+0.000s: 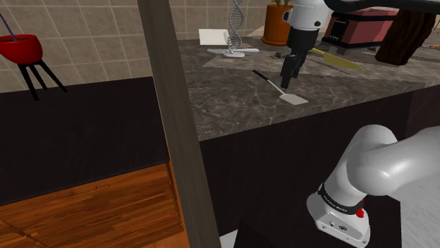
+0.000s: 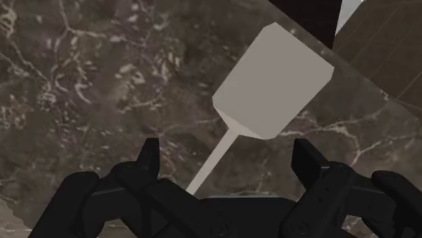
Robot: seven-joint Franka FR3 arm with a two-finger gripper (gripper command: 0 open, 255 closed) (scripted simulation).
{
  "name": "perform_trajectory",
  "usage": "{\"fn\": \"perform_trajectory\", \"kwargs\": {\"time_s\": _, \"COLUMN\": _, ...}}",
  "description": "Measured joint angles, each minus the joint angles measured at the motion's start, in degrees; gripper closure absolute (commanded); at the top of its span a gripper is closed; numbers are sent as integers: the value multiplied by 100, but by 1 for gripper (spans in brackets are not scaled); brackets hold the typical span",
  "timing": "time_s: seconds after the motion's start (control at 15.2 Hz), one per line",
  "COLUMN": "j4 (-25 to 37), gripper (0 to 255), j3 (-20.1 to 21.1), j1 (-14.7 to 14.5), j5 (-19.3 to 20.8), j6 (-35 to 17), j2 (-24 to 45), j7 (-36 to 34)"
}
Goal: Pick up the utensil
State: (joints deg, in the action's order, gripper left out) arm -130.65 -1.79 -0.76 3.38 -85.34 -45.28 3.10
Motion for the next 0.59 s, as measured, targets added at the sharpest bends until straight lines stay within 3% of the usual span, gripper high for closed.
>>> {"fn": "perform_trajectory", "kwargs": {"time_s": 0.13, "j4": 52, "gripper": 0, "j3": 42, "j1": 92, "j5": -40, "j6": -45, "j2": 66, "j7": -206}}
{"fn": "perform_trajectory", "kwargs": {"time_s": 0.4, "j4": 468, "gripper": 0, "j3": 308, "j1": 795, "j5": -259, "j6": -488, "j2": 687, "j7": -1988}}
{"fn": "perform_trajectory", "kwargs": {"time_s": 0.59, "j4": 486, "gripper": 0, "j3": 371, "j1": 993, "j5": -306, "j6": -635, "j2": 779, "j7": -2543}}
